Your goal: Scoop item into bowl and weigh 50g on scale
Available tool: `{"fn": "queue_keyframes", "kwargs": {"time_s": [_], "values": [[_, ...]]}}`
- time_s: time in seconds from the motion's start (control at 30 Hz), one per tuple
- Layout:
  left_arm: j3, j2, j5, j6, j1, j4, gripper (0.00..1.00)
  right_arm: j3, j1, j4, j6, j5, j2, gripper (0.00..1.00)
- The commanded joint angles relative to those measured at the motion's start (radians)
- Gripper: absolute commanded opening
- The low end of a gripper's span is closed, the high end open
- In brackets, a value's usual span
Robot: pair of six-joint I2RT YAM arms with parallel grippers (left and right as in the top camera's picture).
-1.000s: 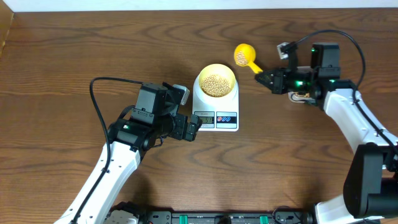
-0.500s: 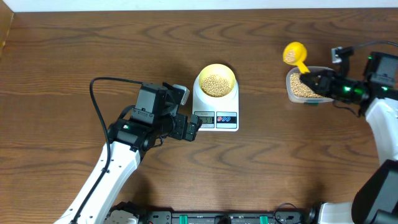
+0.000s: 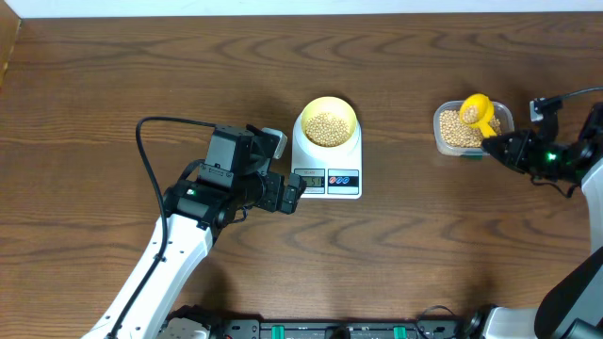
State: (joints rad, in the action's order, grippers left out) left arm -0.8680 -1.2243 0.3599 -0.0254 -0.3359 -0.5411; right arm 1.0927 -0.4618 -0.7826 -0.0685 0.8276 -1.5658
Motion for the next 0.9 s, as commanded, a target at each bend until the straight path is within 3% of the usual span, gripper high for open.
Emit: {"fn": "queue_keyframes", "kwargs": {"time_s": [0.0, 0.27, 0.53, 0.87], "values": [[-0.002, -0.004, -0.010, 0.003, -0.002, 0.001, 1.00, 0.003, -0.028, -0.011, -0.053, -0.014, 0.023, 0.01], [-0.002, -0.004, -0.010, 0.003, -0.002, 0.001, 1.00, 0.007, -0.036, -0.010, -0.124, -0.120, 0.035, 0.01], [-0.002, -0.004, -0.010, 0.003, -0.002, 0.001, 1.00, 0.007, -0.032, -0.002, -0.175, -0.322, 0.156, 0.01], [-0.002, -0.004, -0.010, 0.002, -0.002, 0.001, 1.00, 0.006, 0.136, 0.013, -0.235, -0.558, 0.223, 0.01]]}}
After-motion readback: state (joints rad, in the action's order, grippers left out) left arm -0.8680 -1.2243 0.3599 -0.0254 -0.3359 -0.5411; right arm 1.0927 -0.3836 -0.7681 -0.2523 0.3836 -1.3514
